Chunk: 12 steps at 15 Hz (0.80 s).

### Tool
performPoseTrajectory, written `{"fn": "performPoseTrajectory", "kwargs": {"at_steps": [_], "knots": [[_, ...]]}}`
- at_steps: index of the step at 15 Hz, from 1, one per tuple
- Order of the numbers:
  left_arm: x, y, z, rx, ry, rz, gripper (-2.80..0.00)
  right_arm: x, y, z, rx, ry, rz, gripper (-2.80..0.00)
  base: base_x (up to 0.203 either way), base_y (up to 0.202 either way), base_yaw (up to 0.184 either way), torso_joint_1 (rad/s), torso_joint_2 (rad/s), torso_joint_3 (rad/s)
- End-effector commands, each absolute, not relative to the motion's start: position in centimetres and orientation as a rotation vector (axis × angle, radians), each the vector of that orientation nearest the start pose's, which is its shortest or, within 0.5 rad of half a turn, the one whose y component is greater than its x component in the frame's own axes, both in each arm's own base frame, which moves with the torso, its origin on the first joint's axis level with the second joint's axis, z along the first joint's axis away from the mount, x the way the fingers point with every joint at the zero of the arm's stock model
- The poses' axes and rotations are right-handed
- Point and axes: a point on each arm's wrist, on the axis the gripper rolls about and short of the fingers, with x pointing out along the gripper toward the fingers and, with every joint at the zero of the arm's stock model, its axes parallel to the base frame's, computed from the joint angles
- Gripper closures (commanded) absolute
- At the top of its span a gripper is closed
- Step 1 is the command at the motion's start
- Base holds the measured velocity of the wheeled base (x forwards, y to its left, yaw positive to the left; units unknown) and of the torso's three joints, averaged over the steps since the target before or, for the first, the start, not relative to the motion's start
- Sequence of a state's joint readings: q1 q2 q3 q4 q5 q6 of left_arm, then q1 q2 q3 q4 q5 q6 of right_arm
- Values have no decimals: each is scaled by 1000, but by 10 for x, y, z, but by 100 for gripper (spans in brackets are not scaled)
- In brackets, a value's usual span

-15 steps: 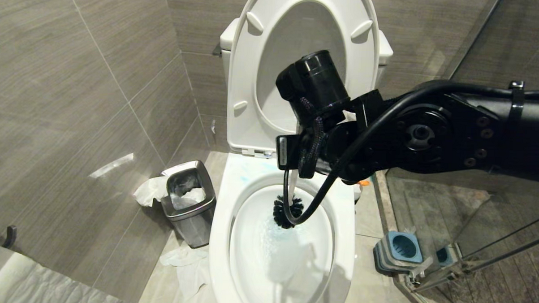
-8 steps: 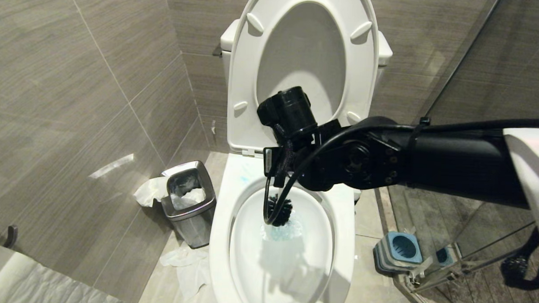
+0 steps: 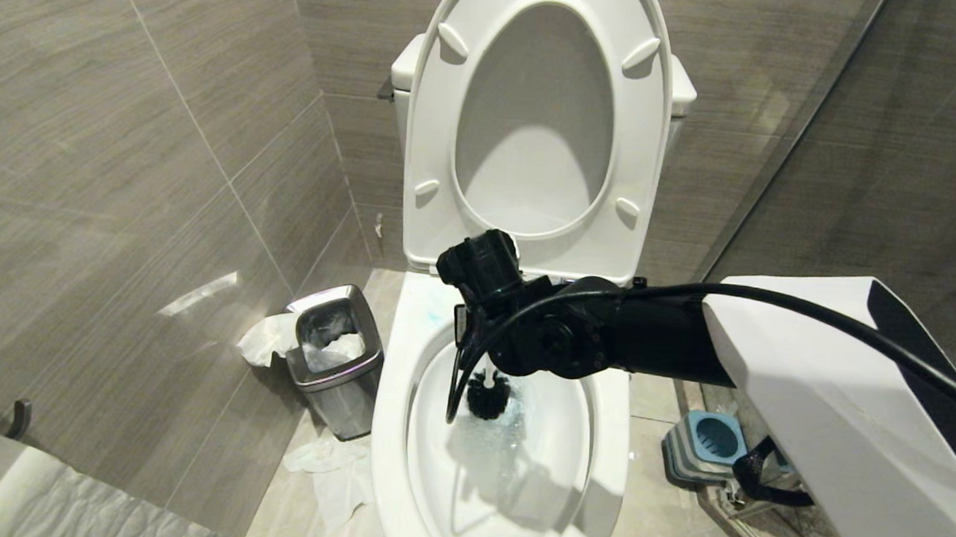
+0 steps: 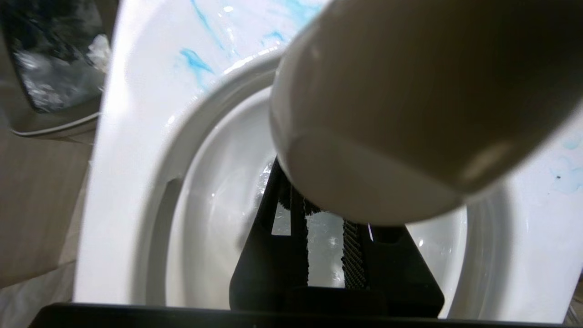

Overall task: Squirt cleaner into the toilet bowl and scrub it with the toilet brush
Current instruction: Scrub the toilet bowl

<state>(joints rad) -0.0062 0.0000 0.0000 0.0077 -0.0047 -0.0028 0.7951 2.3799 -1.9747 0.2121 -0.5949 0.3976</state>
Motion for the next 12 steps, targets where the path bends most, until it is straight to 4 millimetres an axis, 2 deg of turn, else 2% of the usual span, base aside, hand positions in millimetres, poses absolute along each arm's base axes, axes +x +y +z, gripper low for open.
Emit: {"fn": "performPoseTrajectory", "kwargs": {"at_steps": [1, 3, 5, 8, 10, 12], "knots": [[-23, 0, 74, -3, 9, -12, 0, 355, 343, 129, -36, 531, 82, 0, 0, 0, 0, 0, 0, 0], [-23, 0, 75, -3, 8, -12, 0, 357, 339, 132, -32, 529, 69, 0, 0, 0, 0, 0, 0, 0], [-23, 0, 75, -3, 10, -12, 0, 350, 336, 150, -10, 514, 77, 0, 0, 0, 0, 0, 0, 0], [-23, 0, 75, -3, 8, -12, 0, 317, 335, 186, 13, 518, 114, 0, 0, 0, 0, 0, 0, 0], [-23, 0, 75, -3, 8, -11, 0, 292, 326, 215, 37, 512, 138, 0, 0, 0, 0, 0, 0, 0], [-23, 0, 74, -3, 9, -11, 0, 275, 314, 231, 38, 512, 149, 0, 0, 0, 0, 0, 0, 0]]}}
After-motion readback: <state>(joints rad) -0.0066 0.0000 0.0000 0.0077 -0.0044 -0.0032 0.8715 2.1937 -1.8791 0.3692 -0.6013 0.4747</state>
